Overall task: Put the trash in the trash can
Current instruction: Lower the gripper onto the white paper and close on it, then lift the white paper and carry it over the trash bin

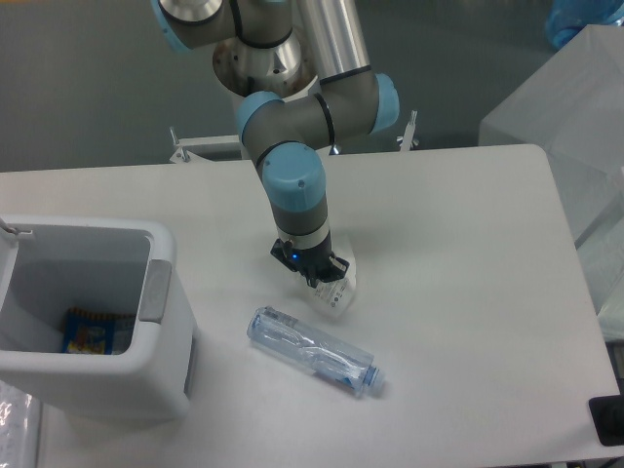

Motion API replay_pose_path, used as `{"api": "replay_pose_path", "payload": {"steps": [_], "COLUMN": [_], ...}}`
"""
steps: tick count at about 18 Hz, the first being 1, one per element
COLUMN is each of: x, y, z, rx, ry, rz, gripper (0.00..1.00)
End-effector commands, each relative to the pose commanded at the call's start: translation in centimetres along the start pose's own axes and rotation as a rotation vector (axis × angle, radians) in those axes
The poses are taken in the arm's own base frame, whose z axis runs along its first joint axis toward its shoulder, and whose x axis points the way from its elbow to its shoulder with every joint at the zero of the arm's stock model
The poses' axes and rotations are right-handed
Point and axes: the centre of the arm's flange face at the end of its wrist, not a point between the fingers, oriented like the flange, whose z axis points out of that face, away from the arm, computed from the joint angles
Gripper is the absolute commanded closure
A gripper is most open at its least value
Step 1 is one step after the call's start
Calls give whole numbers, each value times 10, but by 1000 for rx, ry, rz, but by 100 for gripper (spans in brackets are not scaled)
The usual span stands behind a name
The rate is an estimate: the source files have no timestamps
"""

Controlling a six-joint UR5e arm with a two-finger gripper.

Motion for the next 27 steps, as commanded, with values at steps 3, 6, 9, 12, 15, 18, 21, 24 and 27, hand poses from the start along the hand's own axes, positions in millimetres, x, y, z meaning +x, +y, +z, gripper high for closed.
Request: {"api": "replay_pose_path", "payload": {"steps": [3, 6, 9, 12, 15, 18, 21, 24, 27], "x": [-19, -45, -71, -90, -95, -90, -69, -39, 3], "y": [10, 6, -7, -18, -24, -30, -39, -44, -57], "z": [-50, -94, -142, -184, -210, -236, -272, -305, -325], "rx": [129, 324, 460, 591, 646, 697, 752, 809, 823], "ry": [20, 73, 80, 136, 176, 214, 252, 296, 351], "rz": [-48, -100, -195, -345, -445, -494, -510, -475, -454], "gripper": [94, 93, 93, 93, 89, 89, 89, 89, 89]}}
